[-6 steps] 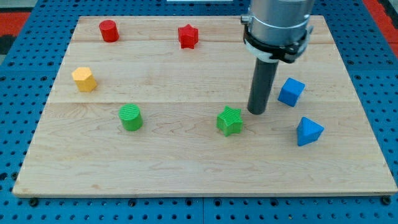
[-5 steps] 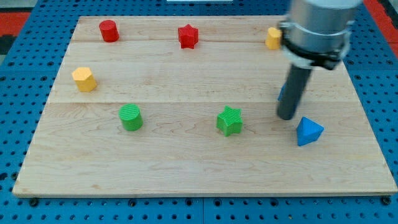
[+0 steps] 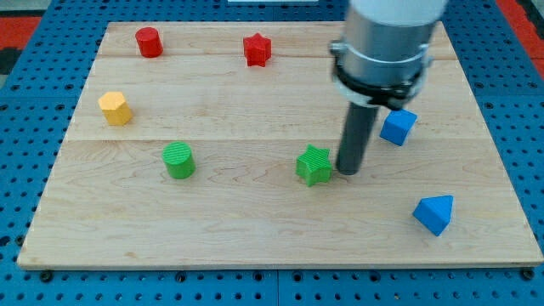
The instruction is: Place the green star horizontally to the green circle
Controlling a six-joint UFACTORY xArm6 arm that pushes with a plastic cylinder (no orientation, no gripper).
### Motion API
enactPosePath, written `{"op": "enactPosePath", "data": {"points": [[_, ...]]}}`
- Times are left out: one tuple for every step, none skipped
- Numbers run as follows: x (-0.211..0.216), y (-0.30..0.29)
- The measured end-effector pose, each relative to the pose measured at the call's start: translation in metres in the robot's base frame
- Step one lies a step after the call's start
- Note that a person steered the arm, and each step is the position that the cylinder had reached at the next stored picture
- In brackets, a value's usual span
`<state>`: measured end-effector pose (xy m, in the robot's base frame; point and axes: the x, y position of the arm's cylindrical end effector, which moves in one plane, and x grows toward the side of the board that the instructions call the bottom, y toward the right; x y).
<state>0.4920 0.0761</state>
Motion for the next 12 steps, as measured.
{"op": "enactPosePath", "data": {"points": [[0.000,-0.010],[0.000,-0.014],[0.000,-0.024],[0.000,-0.034],[-0.004,-0.038],[-0.008,-0.038],[-0.022,-0.043],[-0.053,-0.076],[-0.054,-0.107],[-0.054,-0.095],[-0.058,-0.095],[-0.068,-0.104]]}}
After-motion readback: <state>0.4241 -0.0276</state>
